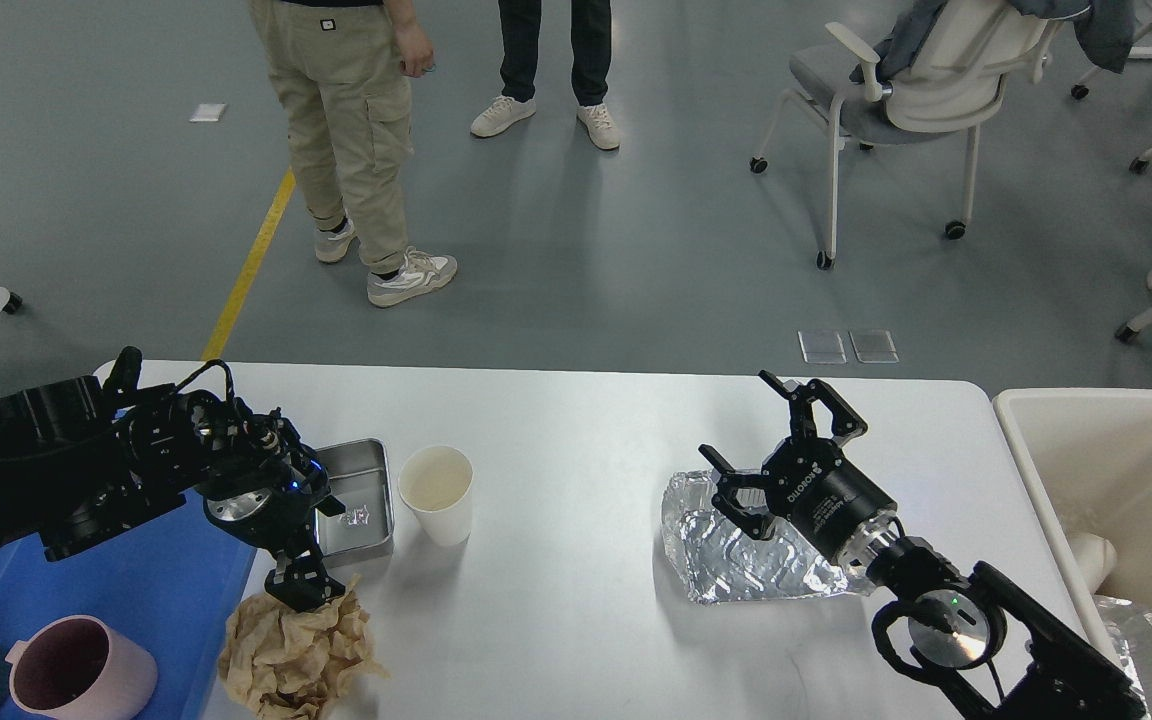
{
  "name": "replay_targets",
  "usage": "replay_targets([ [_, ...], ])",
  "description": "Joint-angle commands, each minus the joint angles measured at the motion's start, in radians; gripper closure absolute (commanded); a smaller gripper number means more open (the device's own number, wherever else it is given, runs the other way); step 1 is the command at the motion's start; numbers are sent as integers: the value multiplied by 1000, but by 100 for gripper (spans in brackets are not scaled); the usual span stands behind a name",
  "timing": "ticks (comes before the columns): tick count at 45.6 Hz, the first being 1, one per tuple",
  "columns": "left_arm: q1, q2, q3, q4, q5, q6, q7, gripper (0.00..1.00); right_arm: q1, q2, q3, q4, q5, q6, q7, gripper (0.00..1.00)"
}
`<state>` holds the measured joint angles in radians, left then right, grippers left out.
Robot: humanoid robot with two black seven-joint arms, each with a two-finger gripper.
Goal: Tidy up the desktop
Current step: 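Grasp the small metal tin with the left gripper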
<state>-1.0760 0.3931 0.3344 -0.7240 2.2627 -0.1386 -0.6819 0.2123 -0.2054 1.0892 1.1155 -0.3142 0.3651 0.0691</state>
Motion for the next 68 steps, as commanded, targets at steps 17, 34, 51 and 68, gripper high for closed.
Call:
replay_targets([
  [17, 13, -28, 0, 96, -43, 42, 7, 4, -8, -2, 0, 0, 0, 2, 0, 0],
  [34, 16, -106, 51, 199, -89, 82, 5, 4, -11, 0, 0, 0, 0, 3, 0, 0],
  [51, 48, -163, 127, 294, -130, 139, -2, 16, -13, -2, 0, -2, 0, 6, 0, 0],
  [68, 51, -157, 135, 302, -158, 163, -1, 44, -13, -2, 0, -2, 0, 6, 1, 0],
])
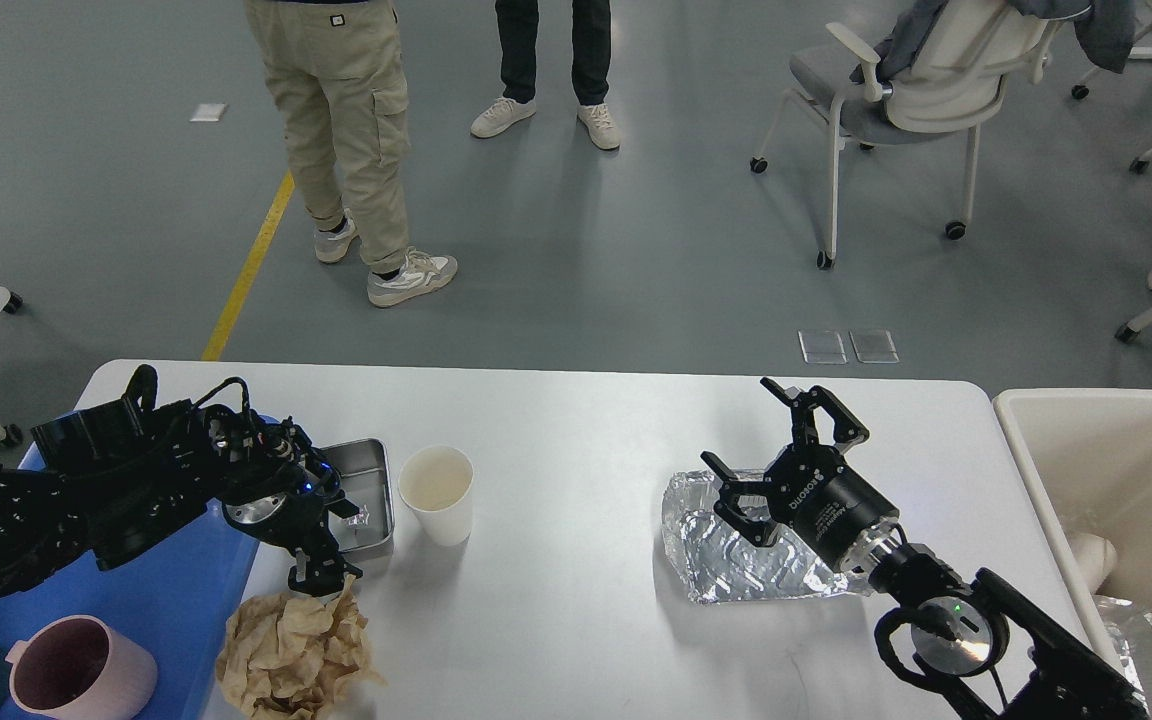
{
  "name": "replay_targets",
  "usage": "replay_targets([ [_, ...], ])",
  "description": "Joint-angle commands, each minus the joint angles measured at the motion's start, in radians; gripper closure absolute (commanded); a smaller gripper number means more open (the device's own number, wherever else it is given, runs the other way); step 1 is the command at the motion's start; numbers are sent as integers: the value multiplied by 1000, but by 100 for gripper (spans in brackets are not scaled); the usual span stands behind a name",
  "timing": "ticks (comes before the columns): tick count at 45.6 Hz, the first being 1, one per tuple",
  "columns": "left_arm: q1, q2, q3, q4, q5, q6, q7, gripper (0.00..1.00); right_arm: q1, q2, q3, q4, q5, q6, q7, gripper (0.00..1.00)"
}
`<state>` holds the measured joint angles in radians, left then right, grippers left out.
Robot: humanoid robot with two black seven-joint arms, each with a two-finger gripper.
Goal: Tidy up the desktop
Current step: 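Grasp the small metal tin with the left gripper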
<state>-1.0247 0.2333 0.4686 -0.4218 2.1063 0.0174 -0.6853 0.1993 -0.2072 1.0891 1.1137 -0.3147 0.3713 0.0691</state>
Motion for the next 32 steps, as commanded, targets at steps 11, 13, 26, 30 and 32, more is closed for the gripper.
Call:
replay_targets([
  [11, 2, 11, 1, 0, -3, 12, 6, 68, 2, 0, 0, -2, 0, 1, 0, 0],
  [13, 3, 11, 1, 0, -3, 12, 3, 76, 2, 2, 0, -2, 0, 1, 0, 0],
  [26, 6, 15, 1, 0, -2, 13, -5, 100, 2, 2, 0, -2, 0, 1, 0, 0],
  [30, 6, 17, 1, 0, -2, 15, -6, 100, 2, 2, 0, -3, 0, 1, 0, 0],
  [32, 6, 17, 1, 0, -3, 19, -6, 100, 2, 2, 0, -3, 0, 1, 0, 0],
])
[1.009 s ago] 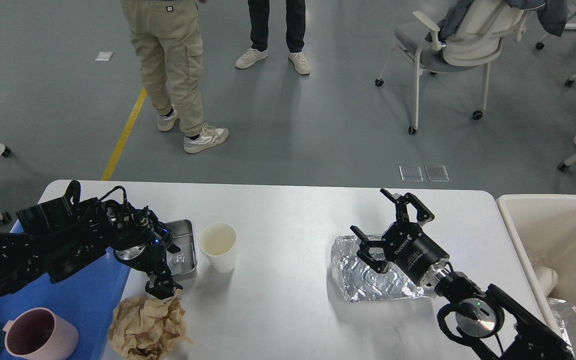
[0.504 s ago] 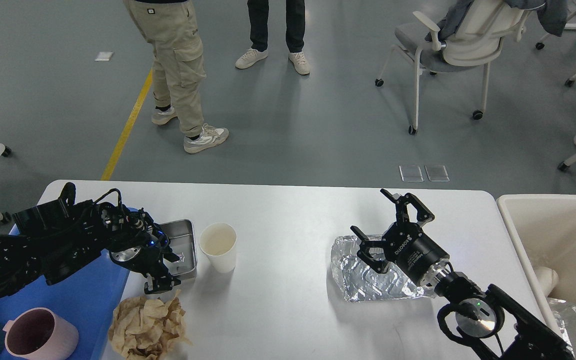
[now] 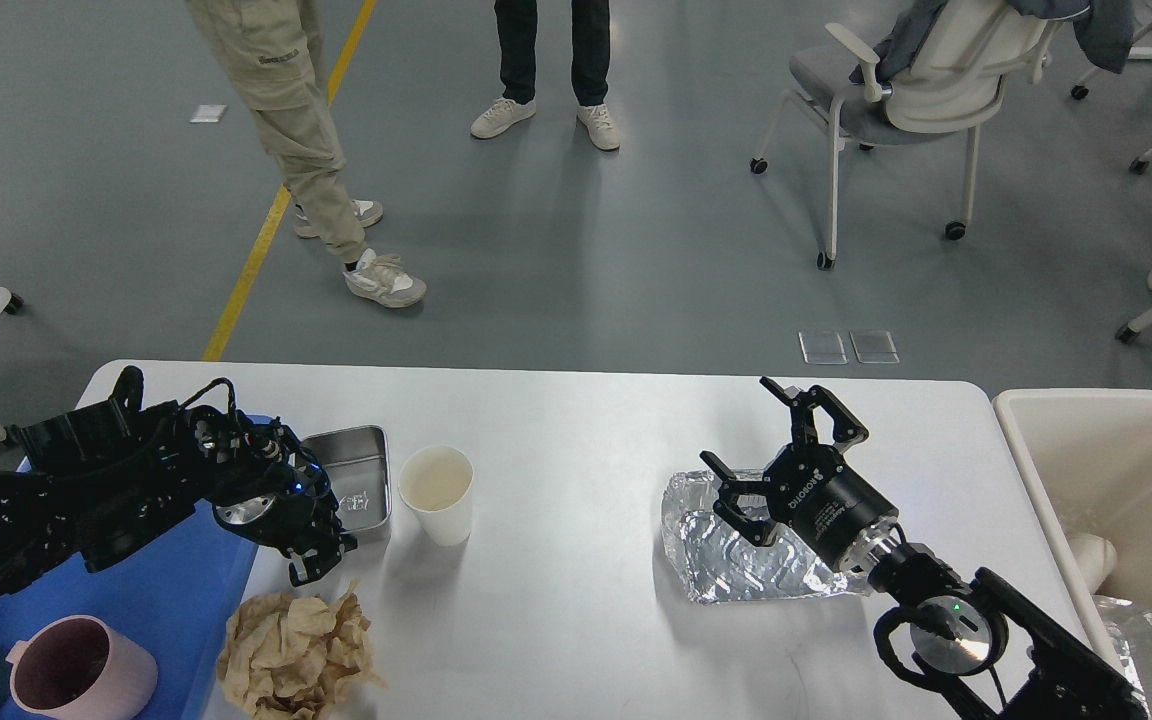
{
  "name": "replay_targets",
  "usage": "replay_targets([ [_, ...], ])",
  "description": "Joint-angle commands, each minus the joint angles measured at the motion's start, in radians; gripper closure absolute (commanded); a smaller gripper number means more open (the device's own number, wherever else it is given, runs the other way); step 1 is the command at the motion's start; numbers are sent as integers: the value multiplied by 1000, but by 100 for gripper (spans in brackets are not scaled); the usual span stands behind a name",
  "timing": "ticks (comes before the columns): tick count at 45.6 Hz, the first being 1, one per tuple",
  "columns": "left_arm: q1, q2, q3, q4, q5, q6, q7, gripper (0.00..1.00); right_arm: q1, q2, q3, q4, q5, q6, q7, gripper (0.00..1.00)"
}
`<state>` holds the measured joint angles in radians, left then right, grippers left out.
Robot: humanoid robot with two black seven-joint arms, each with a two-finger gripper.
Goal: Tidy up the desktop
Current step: 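Grasp the small metal tin with the left gripper, then lift the metal tin up and over the blue tray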
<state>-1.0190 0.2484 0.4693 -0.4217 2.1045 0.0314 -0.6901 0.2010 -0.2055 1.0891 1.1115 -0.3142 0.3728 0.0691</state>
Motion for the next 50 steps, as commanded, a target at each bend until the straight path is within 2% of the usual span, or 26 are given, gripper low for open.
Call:
replay_targets([
  [1, 0, 3, 0, 0, -1, 10, -2, 100, 0, 0, 0, -1, 0, 0, 0, 0],
  [11, -13, 12, -1, -3, -44, 21, -5, 100, 0, 3, -1, -7, 0, 0, 0, 0],
  [24, -46, 152, -21, -40, -147, 48, -42, 100, 8, 6, -2, -9, 0, 0, 0, 0],
  [31, -70, 207, -27, -63, -316, 56, -42, 99, 12, 8, -6, -10, -2, -5, 0, 0],
  [40, -147, 221, -29, -58, -572, 56, -35, 98, 12, 11, -9, -5, -2, -6, 0, 0],
  [50, -197, 255, -75, -65, -725, 58, -35, 98, 12, 11, -11, -5, -2, -8, 0, 0],
])
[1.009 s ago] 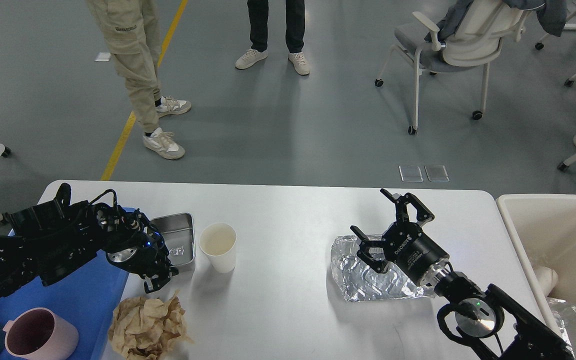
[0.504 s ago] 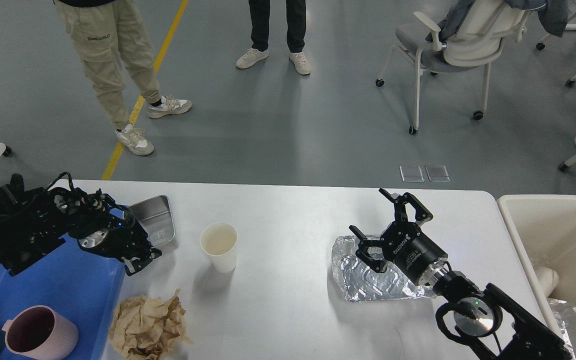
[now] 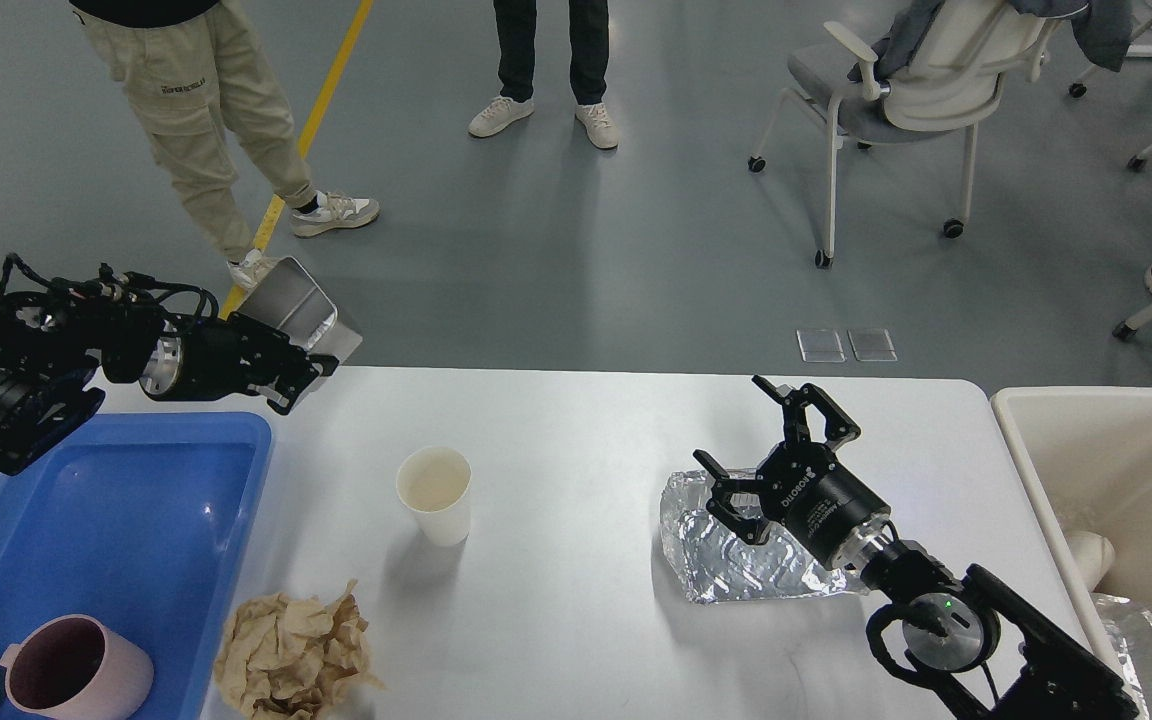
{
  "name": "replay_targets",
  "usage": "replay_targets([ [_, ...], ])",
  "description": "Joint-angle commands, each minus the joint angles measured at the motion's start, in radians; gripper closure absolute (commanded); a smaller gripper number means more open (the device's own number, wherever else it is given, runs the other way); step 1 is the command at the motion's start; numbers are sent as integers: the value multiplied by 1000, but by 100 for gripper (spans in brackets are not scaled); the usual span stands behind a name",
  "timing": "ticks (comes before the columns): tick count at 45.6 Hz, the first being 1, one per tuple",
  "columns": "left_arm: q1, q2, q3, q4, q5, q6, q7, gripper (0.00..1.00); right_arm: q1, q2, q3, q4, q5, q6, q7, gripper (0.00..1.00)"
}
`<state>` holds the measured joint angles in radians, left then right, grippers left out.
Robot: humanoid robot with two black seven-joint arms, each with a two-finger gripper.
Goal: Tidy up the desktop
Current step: 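Lift the metal tin up and over the blue tray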
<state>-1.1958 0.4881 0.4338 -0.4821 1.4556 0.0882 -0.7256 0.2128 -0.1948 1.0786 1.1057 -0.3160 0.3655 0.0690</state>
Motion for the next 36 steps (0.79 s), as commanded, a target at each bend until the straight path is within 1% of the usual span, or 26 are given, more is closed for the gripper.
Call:
replay_targets([
  [1, -22, 15, -56, -4, -95, 1, 0, 98, -1, 0, 0, 0, 0, 0, 0, 0],
  [9, -24, 66, -196, -7, -211, -24, 3, 98, -4, 0, -2, -3, 0, 0, 0, 0],
  [13, -22, 99, -268, -27, -235, -62, 11, 98, -6, 0, -2, -3, 0, 0, 0, 0],
  [16, -12, 153, -348, -65, -268, -93, 25, 98, -7, 0, -2, -3, 0, 0, 0, 0],
  [18, -7, 197, -385, -105, -279, -122, 41, 98, -7, 0, -3, -3, 0, 1, 0, 0],
  [22, 10, 305, -414, -229, -281, -183, 69, 97, -7, 2, -6, -1, 0, 0, 0, 0],
  [31, 28, 584, -405, -518, -274, -274, 69, 95, -9, 0, -11, -1, 0, 0, 0, 0],
  [36, 54, 717, -405, -628, -274, -283, 64, 95, -10, -8, -11, -3, 0, 0, 0, 0],
])
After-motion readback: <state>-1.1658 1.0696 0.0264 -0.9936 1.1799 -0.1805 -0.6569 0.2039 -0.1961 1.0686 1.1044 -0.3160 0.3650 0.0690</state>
